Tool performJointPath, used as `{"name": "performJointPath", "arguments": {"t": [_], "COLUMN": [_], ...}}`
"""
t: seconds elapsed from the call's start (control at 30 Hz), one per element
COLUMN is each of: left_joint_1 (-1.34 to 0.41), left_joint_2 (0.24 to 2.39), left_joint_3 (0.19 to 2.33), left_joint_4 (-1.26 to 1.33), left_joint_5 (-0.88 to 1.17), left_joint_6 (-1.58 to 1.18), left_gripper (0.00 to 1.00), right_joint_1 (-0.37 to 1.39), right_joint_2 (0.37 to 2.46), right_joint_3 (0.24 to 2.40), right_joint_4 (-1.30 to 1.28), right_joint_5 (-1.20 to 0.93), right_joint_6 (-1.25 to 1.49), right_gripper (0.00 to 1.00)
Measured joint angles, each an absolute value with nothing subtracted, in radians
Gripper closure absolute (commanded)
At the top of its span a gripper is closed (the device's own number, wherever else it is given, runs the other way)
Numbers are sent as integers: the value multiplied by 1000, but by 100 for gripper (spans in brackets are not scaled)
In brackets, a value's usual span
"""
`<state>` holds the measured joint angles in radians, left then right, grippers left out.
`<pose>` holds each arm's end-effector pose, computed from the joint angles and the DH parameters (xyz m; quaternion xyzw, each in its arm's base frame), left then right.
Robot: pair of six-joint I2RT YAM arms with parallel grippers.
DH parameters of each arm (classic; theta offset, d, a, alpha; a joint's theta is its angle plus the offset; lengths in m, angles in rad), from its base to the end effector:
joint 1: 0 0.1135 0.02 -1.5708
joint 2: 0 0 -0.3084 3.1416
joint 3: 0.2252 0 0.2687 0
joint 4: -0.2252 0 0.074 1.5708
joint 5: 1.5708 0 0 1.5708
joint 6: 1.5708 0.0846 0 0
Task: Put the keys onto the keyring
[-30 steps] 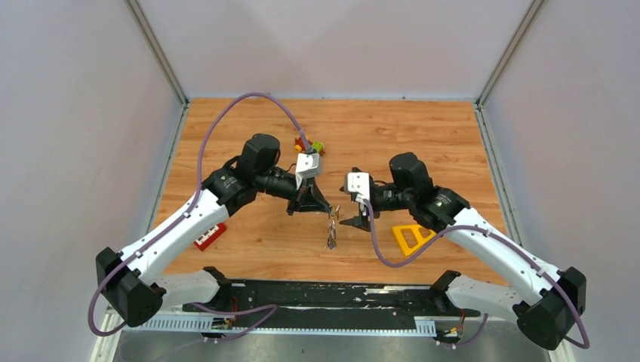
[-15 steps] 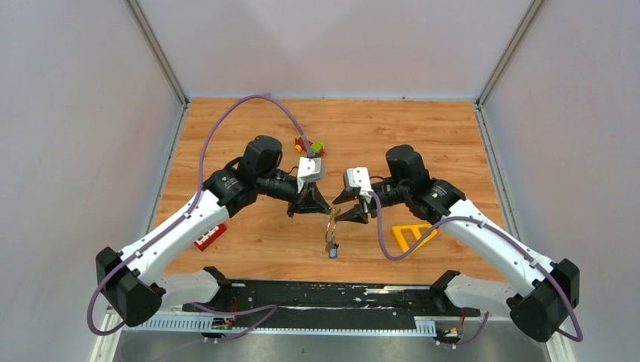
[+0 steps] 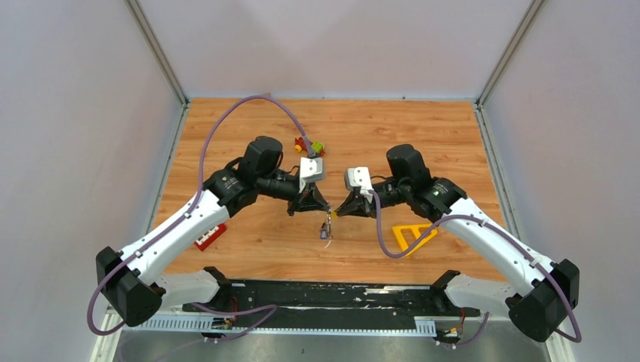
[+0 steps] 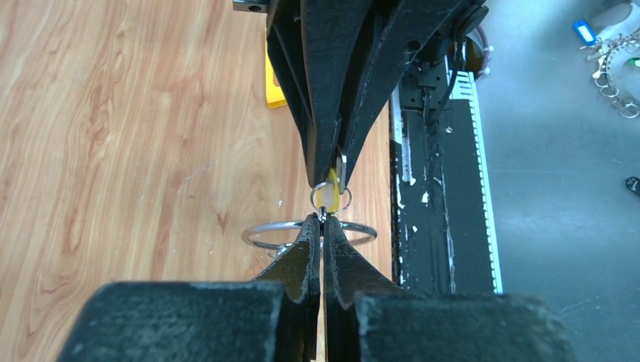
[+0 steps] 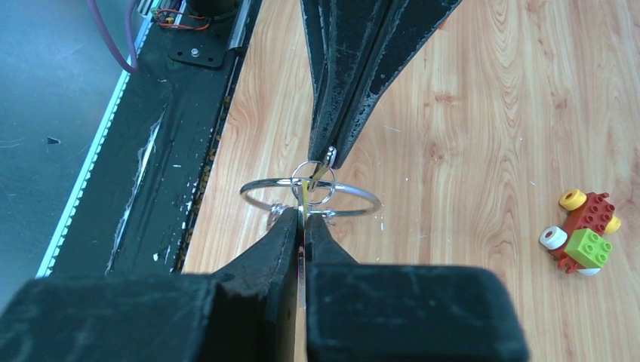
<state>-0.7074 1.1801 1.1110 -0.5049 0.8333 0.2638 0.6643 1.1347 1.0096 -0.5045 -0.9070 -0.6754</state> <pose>0.1705 -0.2282 0.3694 0.5460 0.6201 -0.4429 0.3482 0.1629 0.2122 0.3456 -0.6532 0.5047 0.3882 0.4098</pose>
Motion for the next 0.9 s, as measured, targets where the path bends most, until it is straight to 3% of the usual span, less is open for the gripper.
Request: {"name": "performJointPath", "arguments": {"t": [0.17,0.43,0.9], "left_joint_1": [-711,-715,-713], "left_joint_2": [1190,1222,1242], "left_joint_3": [1111,1111,1019], "left_joint_4": [-506,-487,-399], "left_joint_5": [785,670,454], "left_joint_6": [280,339,403], "left_gripper": [99,66,37], "right_joint_1": [664,653,466], "right_joint_2": [1135,1158,1203], "right_joint_3": [1029,1060,892], "right_joint_4": [-533,-553,-608], "right_joint_5": [-872,-724,-443], "right_joint_6": [-692,-727,-930], "right_gripper": [100,100,100]}}
